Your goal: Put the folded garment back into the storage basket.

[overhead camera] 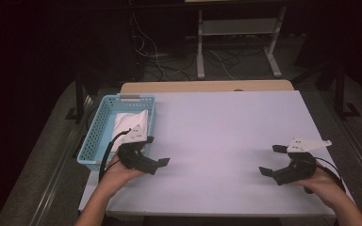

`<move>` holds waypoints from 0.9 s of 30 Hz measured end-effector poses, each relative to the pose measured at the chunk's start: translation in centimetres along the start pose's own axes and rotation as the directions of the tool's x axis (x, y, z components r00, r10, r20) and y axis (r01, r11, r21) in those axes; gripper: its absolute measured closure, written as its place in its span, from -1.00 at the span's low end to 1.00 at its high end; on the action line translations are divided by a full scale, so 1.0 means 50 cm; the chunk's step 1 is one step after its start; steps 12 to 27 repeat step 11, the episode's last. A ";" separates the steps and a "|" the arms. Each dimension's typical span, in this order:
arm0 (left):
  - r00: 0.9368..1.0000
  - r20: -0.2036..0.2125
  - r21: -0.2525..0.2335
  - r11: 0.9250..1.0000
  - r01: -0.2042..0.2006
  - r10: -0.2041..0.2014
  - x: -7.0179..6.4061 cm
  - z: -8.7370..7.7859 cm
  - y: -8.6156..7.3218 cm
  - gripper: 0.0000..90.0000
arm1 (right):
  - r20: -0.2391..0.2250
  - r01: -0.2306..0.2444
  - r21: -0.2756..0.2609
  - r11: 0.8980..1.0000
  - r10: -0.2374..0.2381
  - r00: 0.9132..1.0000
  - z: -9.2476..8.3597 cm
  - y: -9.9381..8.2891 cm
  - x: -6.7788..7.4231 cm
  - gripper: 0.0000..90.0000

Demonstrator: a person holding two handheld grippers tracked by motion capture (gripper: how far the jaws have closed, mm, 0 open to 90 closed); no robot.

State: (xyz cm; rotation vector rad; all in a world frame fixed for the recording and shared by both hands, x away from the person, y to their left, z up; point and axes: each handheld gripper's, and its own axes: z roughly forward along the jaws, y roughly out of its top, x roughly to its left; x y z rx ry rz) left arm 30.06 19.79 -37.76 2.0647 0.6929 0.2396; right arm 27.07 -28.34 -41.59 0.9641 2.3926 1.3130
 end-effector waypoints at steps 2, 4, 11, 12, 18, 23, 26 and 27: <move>1.000 0.002 0.002 1.000 -0.002 0.002 0.000 0.001 0.000 -1.00 | 0.003 0.000 -0.001 1.000 0.000 1.000 -0.001 -0.002 -0.002 -0.98; 1.000 0.004 0.005 1.000 -0.005 0.005 0.000 0.003 -0.001 -1.00 | 0.000 -0.005 -0.008 1.000 0.005 1.000 0.000 -0.004 -0.003 -0.98; 1.000 0.007 0.006 1.000 -0.003 0.003 -0.002 0.006 -0.001 -1.00 | -0.005 -0.004 -0.018 1.000 0.004 1.000 0.000 -0.004 -0.003 -0.98; 1.000 0.007 0.006 1.000 -0.003 0.003 -0.002 0.006 -0.001 -1.00 | -0.005 -0.004 -0.018 1.000 0.004 1.000 0.000 -0.004 -0.003 -0.98; 1.000 0.007 0.006 1.000 -0.003 0.003 -0.002 0.006 -0.001 -1.00 | -0.005 -0.004 -0.018 1.000 0.004 1.000 0.000 -0.004 -0.003 -0.98; 1.000 0.007 0.006 1.000 -0.003 0.003 -0.002 0.006 -0.001 -1.00 | -0.005 -0.004 -0.018 1.000 0.004 1.000 0.000 -0.004 -0.003 -0.98; 1.000 0.007 0.006 1.000 -0.003 0.003 -0.002 0.006 -0.001 -1.00 | -0.005 -0.004 -0.018 1.000 0.004 1.000 0.000 -0.004 -0.003 -0.98; 1.000 0.007 0.006 1.000 -0.003 0.003 -0.002 0.006 -0.001 -1.00 | -0.005 -0.004 -0.018 1.000 0.004 1.000 0.000 -0.004 -0.003 -0.98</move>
